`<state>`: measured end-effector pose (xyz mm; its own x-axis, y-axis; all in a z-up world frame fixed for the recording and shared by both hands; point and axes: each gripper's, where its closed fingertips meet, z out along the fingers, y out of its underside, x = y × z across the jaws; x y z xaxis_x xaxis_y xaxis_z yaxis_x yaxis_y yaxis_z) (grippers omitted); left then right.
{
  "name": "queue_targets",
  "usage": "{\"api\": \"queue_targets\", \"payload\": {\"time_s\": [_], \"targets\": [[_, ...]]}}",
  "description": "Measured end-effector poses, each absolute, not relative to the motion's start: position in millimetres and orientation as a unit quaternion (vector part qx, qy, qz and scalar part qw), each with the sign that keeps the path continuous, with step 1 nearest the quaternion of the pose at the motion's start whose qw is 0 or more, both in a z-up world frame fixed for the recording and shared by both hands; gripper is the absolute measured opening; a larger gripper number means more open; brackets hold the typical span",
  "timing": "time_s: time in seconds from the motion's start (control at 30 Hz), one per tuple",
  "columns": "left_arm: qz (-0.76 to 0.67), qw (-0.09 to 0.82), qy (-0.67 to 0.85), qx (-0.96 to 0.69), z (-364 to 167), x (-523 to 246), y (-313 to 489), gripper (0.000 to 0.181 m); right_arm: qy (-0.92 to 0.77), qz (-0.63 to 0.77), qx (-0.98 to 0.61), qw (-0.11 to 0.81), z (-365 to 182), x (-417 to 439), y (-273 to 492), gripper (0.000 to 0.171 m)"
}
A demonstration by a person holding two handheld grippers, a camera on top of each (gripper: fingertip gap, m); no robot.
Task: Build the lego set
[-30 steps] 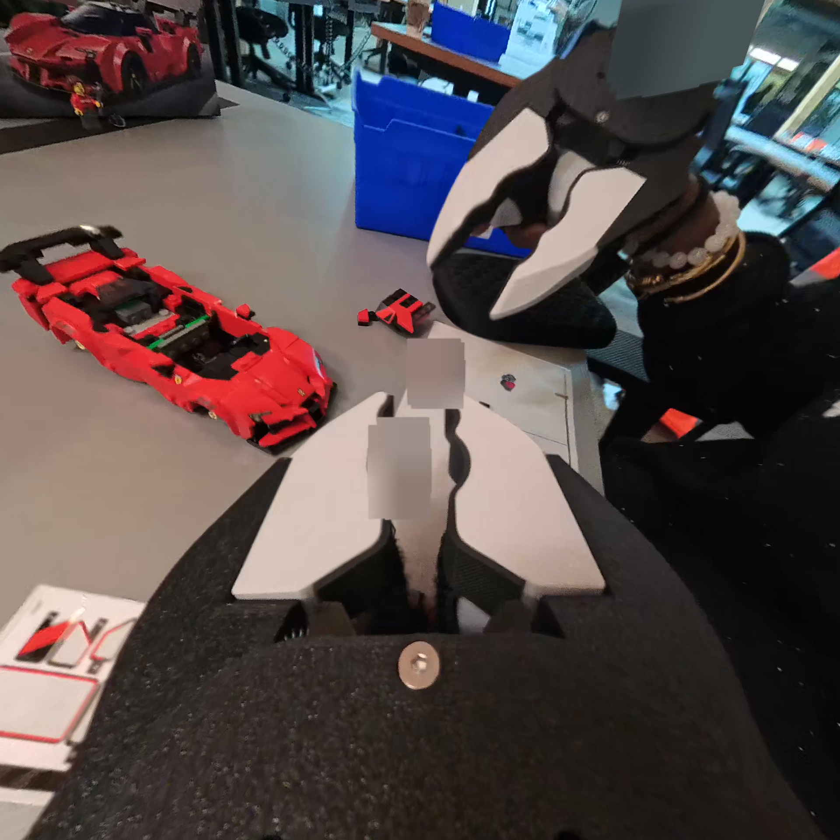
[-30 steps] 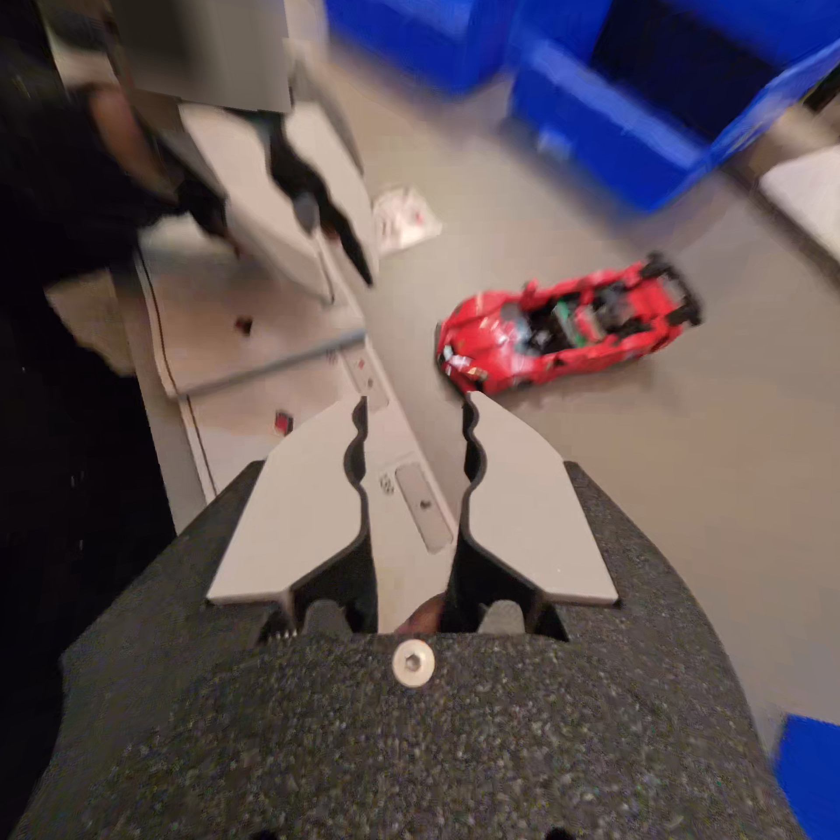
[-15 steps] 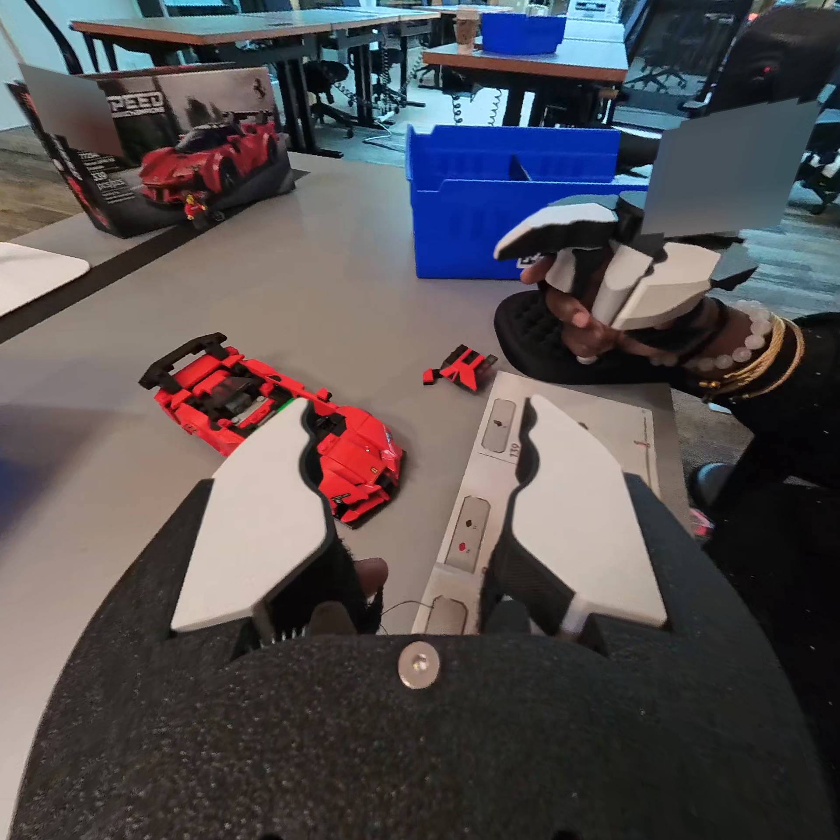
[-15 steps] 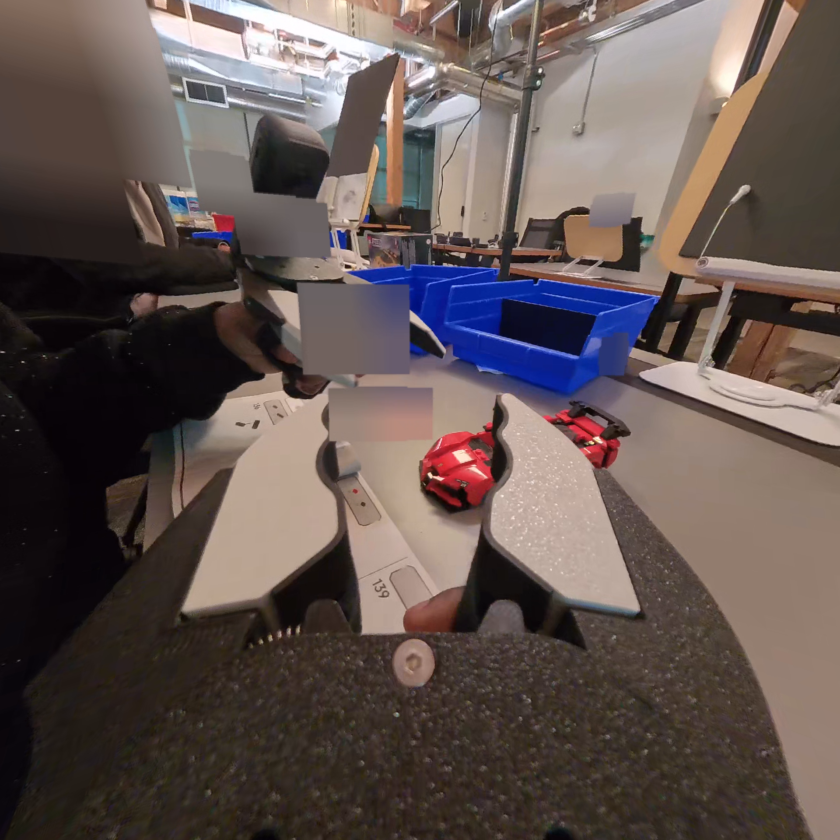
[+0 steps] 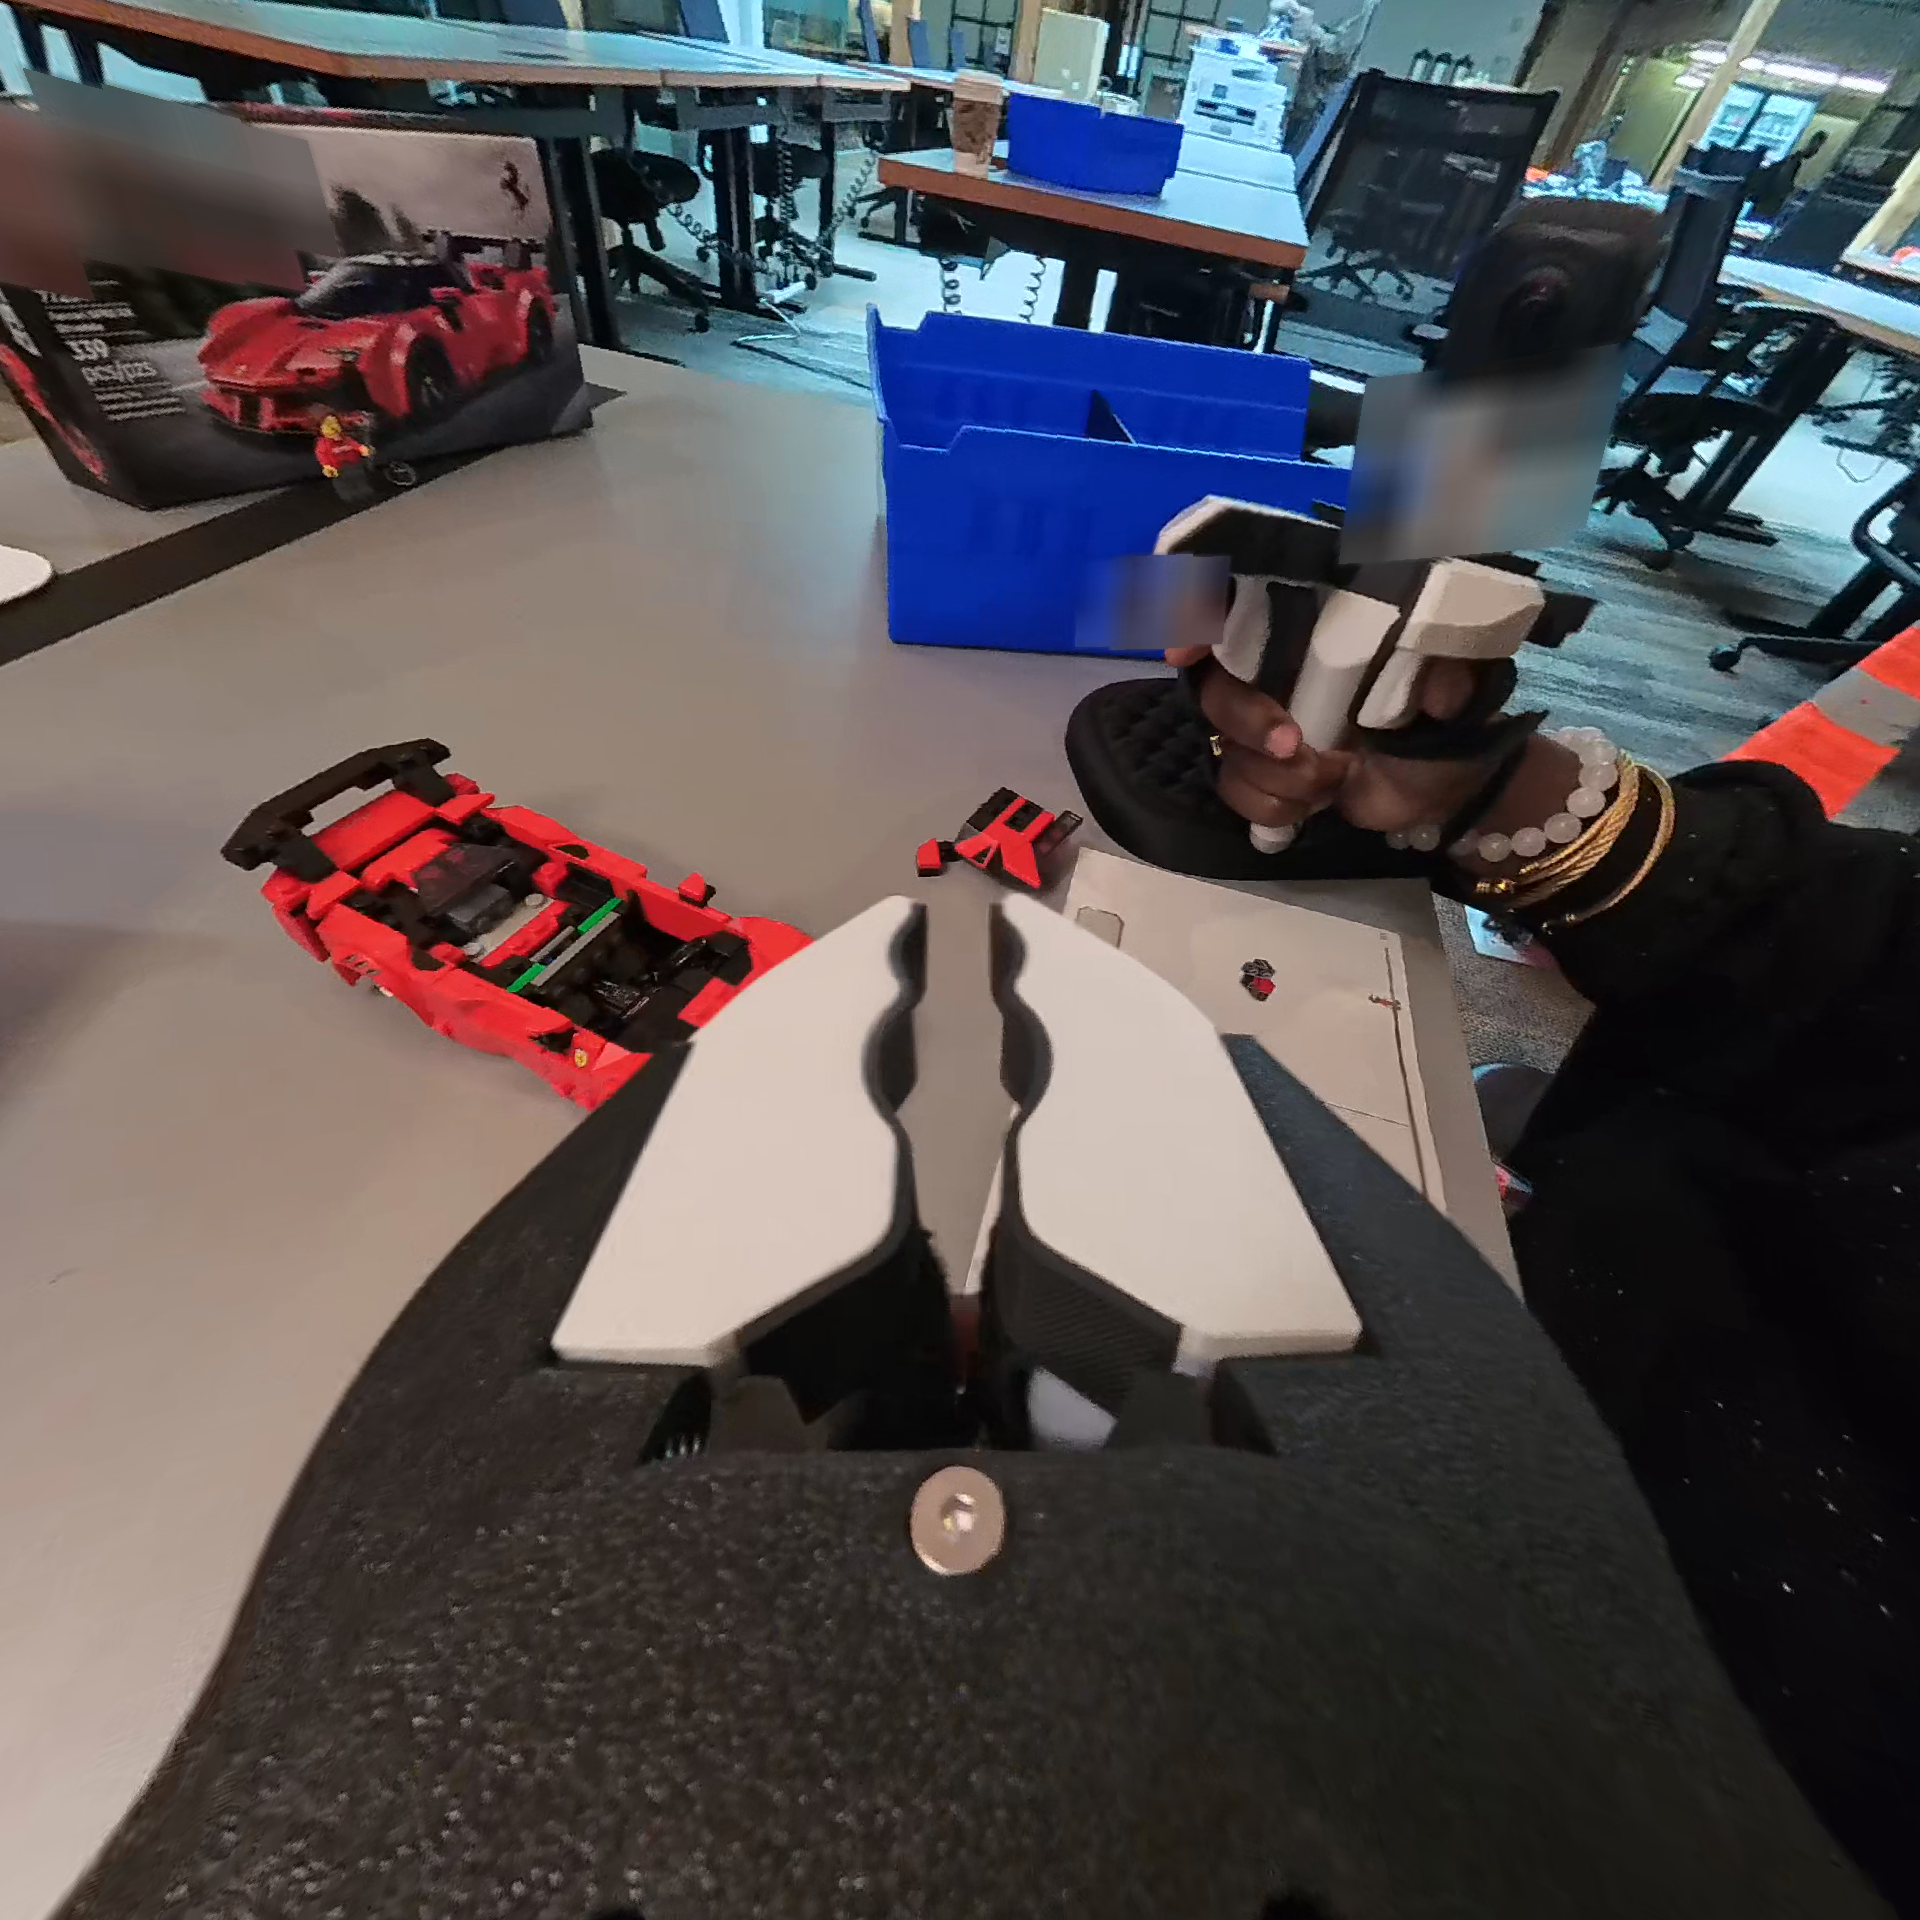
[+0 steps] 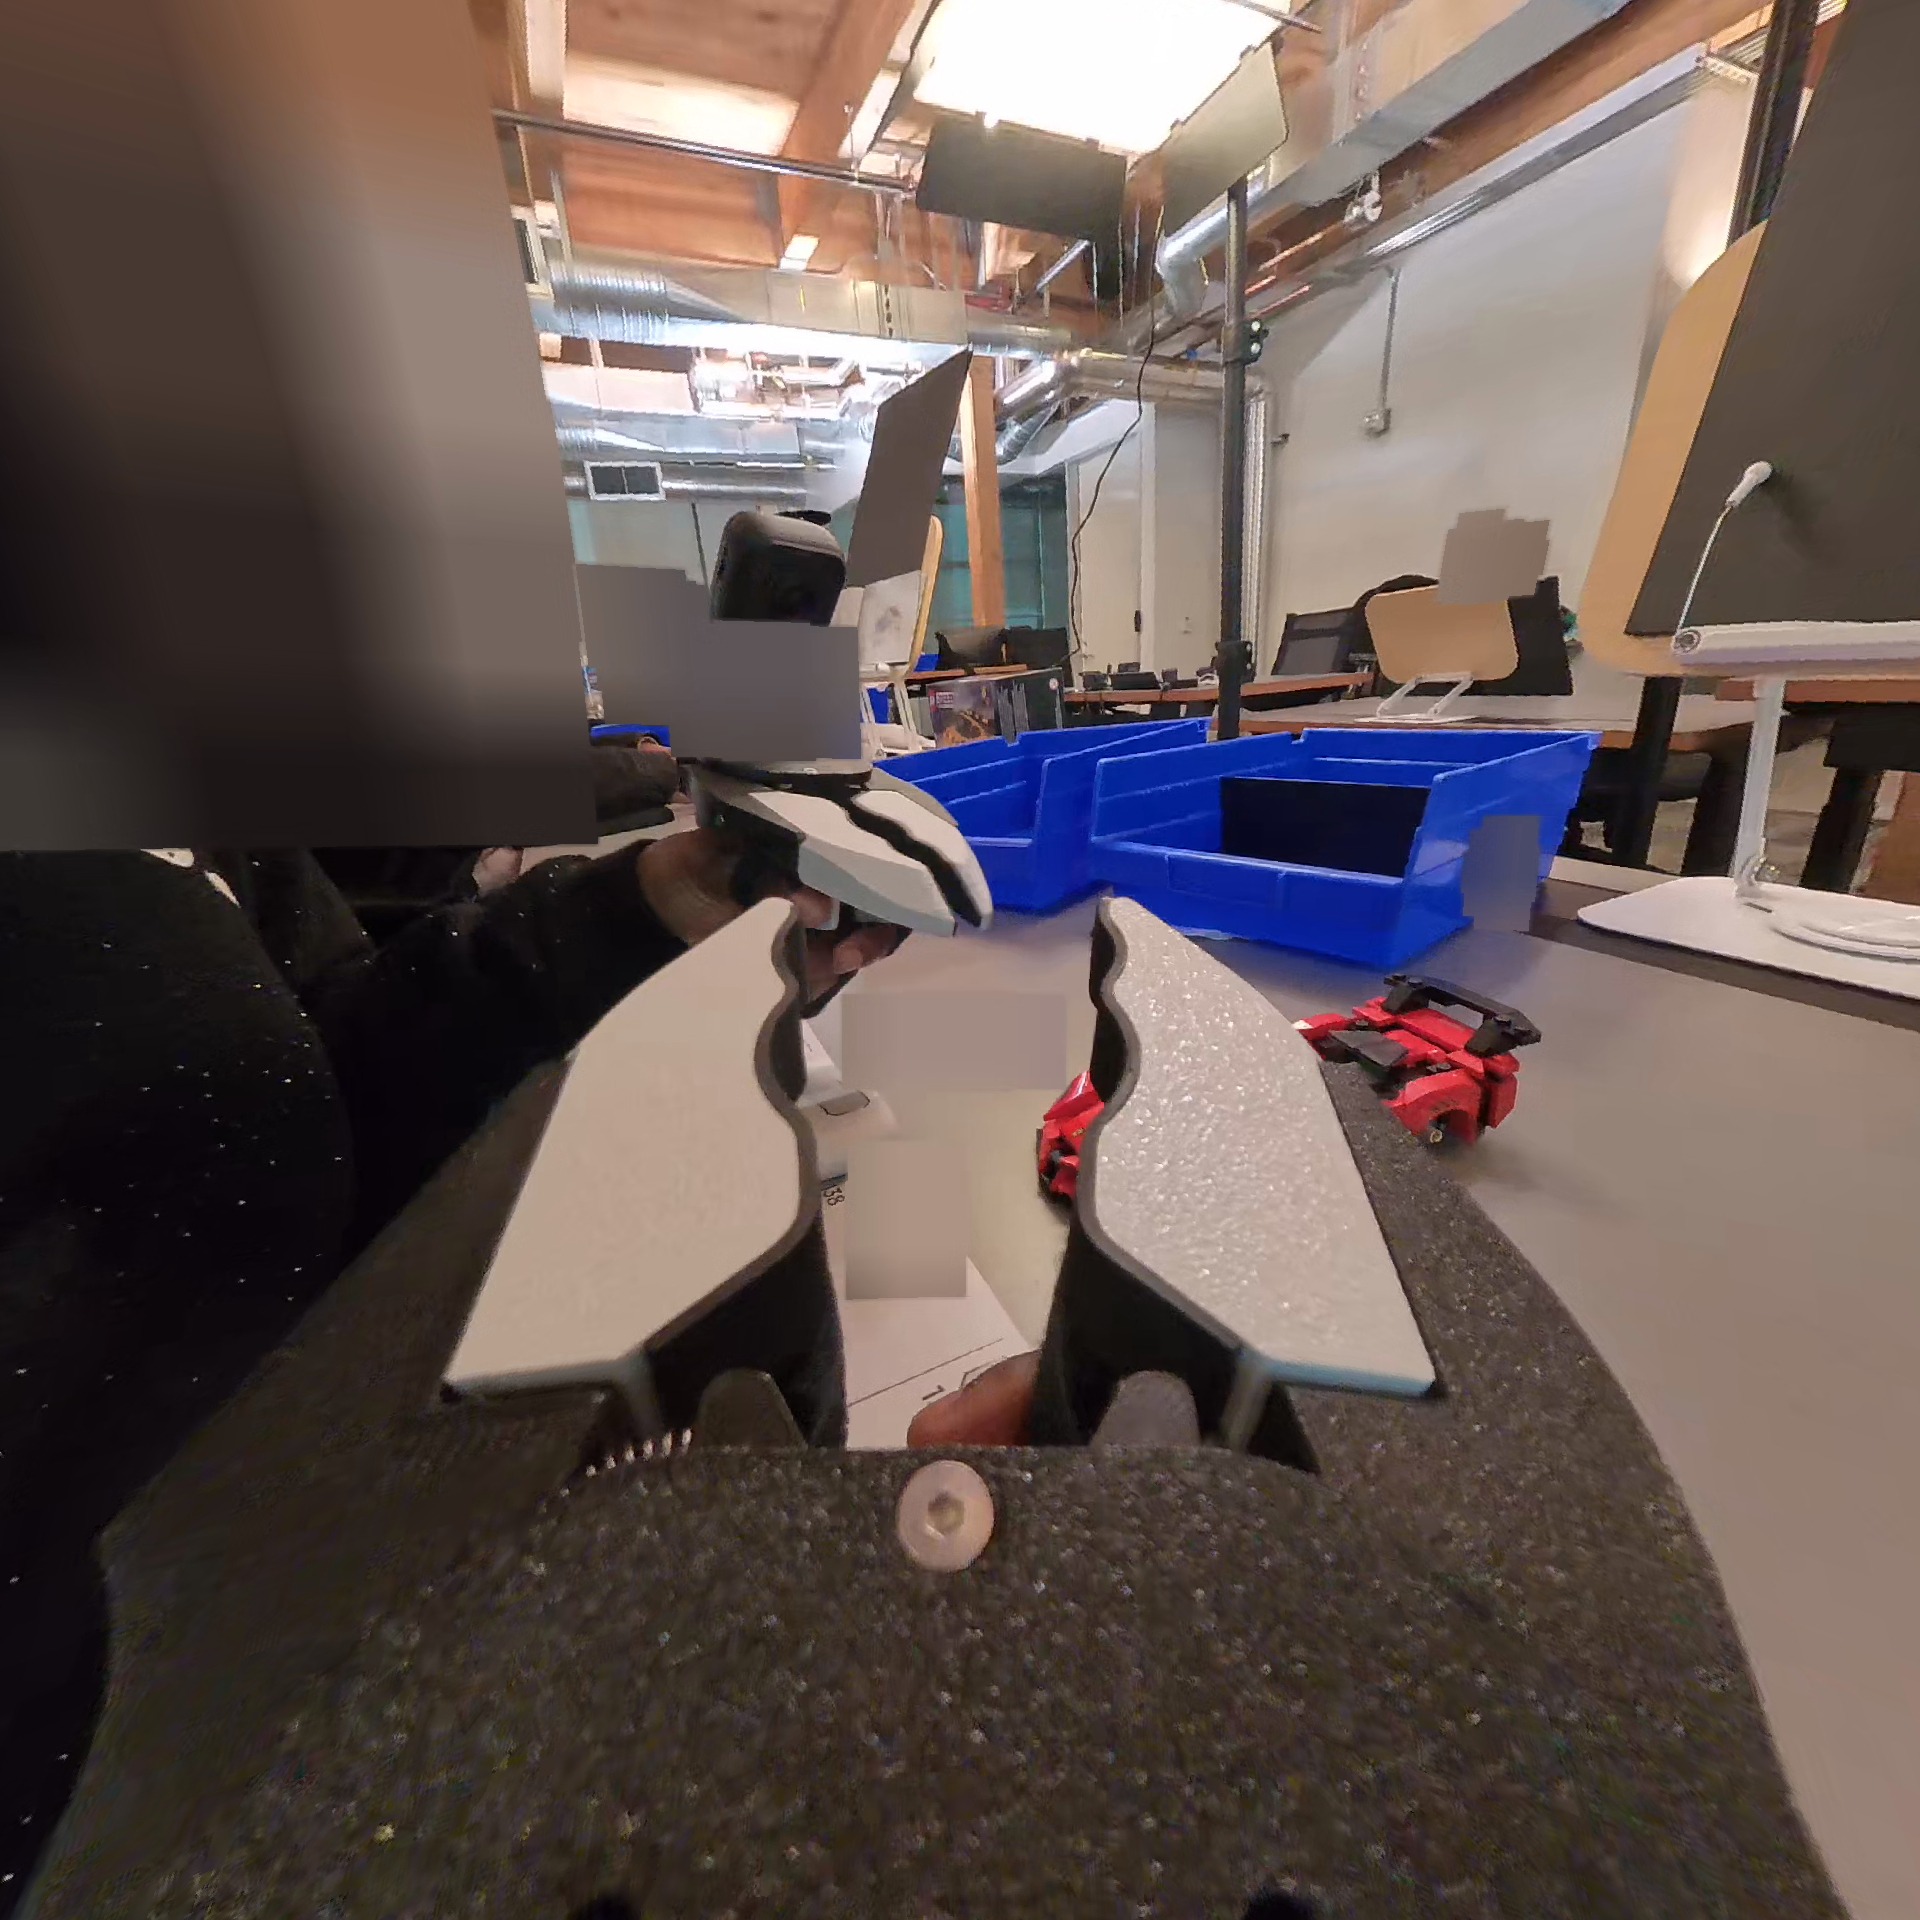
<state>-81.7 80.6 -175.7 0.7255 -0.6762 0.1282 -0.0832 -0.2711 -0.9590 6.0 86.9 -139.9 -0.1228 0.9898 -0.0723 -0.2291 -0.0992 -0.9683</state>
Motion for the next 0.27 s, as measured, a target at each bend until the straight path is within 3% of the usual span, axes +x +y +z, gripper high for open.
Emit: {"api": "queue_targets", "payload": {"time_s": [0.07,0.27], "targets": [[-0.276,0.551,0.265,-0.742,-174.3,-78.7,77.8,0.001,-0.441,0.610,-0.427,0.501,-139.5,6.4,86.6,0.052],[-0.287,0.546,0.265,-0.741,-176.0,-78.2,77.2,0.000,-0.435,0.621,-0.419,0.500,-136.8,9.1,86.2,0.052]]}}
